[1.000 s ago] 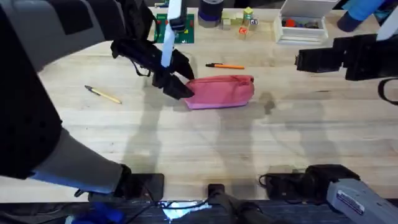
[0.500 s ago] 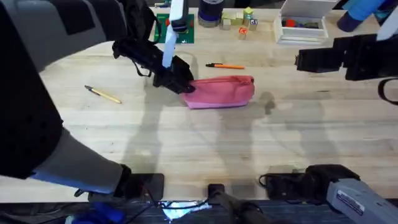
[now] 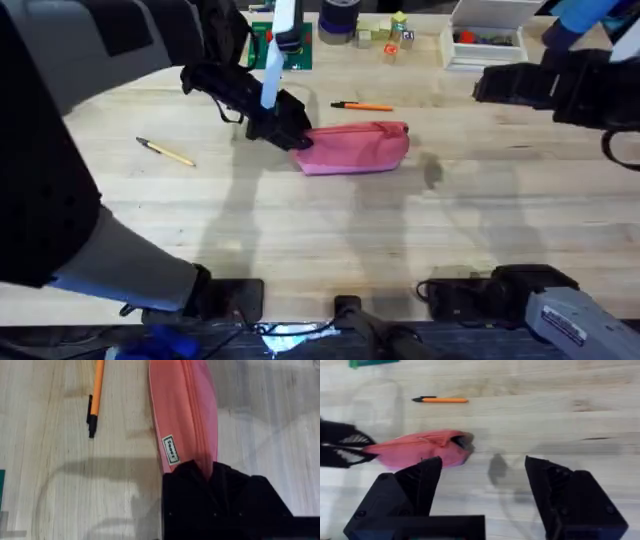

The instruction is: Unzip the bag, pick up the pens from the table one at a time and place them inside, then zip the bag closed.

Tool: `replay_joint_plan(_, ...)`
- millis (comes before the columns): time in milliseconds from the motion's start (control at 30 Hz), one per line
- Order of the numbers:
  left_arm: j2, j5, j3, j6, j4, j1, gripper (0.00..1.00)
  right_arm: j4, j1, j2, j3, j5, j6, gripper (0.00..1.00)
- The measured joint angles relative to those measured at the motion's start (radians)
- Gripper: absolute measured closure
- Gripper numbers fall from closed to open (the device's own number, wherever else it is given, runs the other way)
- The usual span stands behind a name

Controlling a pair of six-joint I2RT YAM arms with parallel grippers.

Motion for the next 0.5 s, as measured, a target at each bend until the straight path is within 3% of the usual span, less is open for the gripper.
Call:
replay_joint_plan(267,0.000,0.000,0.000,0.000,0.000,0.000,0.957,0.008,0.013,0.000,0.000,-0.153,-0.030,0.005)
replay_joint_plan(500,0.000,0.000,0.000,0.000,0.000,0.000,0.958,0.037,0.114,0.000,0.000,-0.207,-0.180,0.004)
